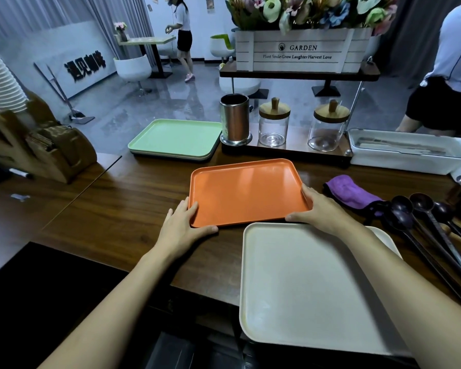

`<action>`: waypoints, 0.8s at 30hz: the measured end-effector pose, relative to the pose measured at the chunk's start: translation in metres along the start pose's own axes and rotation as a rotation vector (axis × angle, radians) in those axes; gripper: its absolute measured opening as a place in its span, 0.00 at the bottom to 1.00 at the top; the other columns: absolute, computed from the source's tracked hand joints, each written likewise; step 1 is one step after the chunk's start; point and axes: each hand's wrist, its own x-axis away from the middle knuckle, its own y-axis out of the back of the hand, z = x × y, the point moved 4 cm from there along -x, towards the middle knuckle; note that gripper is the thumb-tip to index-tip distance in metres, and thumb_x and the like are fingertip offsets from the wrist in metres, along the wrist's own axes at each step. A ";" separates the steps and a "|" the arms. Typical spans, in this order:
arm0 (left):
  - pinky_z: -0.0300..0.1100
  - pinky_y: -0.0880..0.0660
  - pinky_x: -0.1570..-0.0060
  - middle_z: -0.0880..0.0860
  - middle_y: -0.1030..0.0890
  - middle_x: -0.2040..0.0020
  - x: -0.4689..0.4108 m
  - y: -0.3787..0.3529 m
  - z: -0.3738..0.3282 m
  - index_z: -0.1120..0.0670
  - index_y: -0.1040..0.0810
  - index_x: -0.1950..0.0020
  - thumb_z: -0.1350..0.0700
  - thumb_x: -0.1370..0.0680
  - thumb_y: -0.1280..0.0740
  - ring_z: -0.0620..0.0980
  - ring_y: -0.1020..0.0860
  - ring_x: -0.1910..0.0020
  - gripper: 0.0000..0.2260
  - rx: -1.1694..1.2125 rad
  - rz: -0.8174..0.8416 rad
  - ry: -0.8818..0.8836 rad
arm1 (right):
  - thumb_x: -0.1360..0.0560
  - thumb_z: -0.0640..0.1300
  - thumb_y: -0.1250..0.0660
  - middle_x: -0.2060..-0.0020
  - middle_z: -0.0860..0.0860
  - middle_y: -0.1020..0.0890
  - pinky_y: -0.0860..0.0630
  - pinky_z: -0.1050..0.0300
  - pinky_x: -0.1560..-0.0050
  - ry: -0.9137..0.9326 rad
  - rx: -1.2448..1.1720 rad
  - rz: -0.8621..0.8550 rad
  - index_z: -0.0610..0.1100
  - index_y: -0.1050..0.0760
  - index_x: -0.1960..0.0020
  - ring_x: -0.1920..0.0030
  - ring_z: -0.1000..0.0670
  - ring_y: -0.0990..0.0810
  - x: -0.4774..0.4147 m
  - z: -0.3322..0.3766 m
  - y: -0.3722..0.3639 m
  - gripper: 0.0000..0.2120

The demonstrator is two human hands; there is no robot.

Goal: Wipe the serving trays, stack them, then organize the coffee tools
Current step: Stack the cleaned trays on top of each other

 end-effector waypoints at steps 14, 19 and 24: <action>0.61 0.45 0.23 0.45 0.49 0.16 0.016 0.022 0.041 0.45 0.42 0.17 0.23 0.34 0.31 0.61 0.49 0.18 0.52 0.064 -0.043 0.070 | 0.39 0.70 0.24 0.20 0.54 0.41 0.40 0.48 0.23 0.045 0.018 -0.006 0.53 0.42 0.19 0.22 0.49 0.39 -0.002 0.033 -0.011 0.55; 0.62 0.39 0.24 0.42 0.47 0.17 0.024 0.043 0.069 0.44 0.41 0.18 0.17 0.42 0.36 0.57 0.41 0.20 0.57 0.083 -0.076 0.082 | 0.36 0.68 0.24 0.20 0.55 0.43 0.44 0.46 0.22 0.101 0.015 -0.006 0.50 0.34 0.22 0.21 0.49 0.42 -0.004 0.058 -0.028 0.48; 0.59 0.38 0.24 0.43 0.46 0.17 0.029 0.067 0.087 0.46 0.40 0.18 0.18 0.43 0.35 0.53 0.39 0.21 0.59 0.111 -0.091 0.070 | 0.35 0.67 0.25 0.20 0.55 0.42 0.42 0.47 0.23 0.145 0.004 -0.021 0.50 0.34 0.22 0.22 0.47 0.40 -0.007 0.091 -0.040 0.47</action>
